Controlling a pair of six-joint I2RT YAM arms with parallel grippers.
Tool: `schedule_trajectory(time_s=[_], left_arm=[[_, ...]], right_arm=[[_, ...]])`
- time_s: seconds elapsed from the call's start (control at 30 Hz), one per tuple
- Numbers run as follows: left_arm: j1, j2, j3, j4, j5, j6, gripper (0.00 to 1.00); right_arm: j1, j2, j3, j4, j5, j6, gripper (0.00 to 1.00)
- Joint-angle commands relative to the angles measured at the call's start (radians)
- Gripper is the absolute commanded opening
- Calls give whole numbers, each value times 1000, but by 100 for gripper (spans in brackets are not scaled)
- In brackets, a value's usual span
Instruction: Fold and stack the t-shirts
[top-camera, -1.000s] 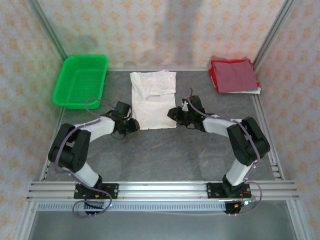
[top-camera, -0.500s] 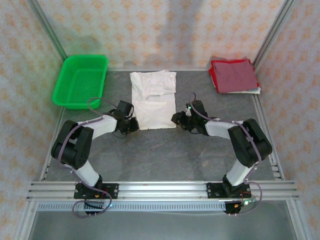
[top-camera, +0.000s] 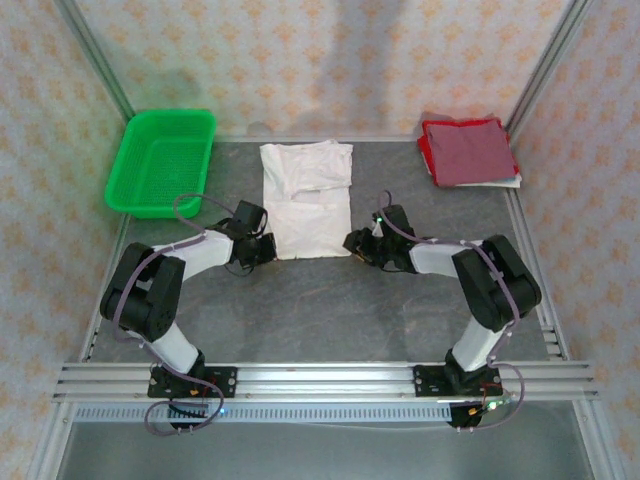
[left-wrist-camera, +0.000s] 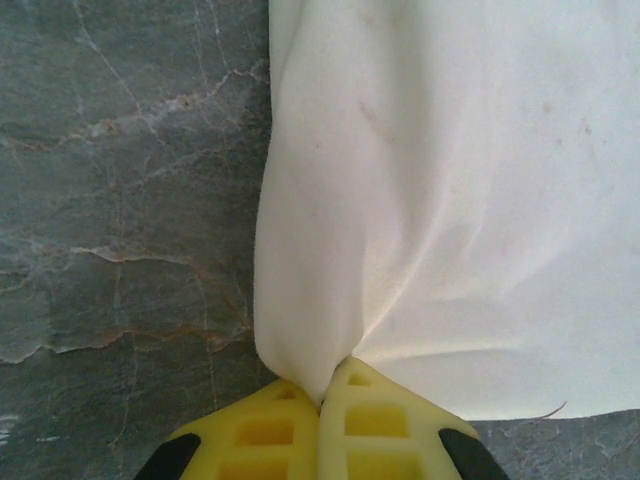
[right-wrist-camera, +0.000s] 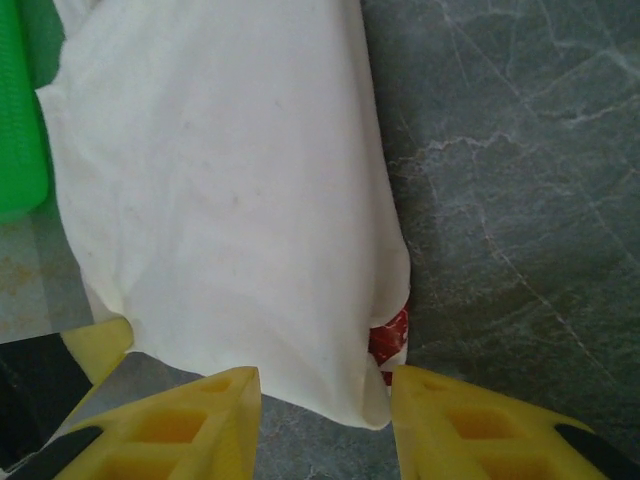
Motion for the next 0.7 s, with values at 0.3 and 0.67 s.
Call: schedule_trajectory(time_s=[0.3, 0.67], left_arm=[[-6, -44, 9, -36, -39, 17, 0], [-4, -76, -16, -46, -76, 9, 0]], right_arm=[[43, 109, 94, 57, -10, 11, 38], [47, 96, 84, 23, 84, 26, 2]])
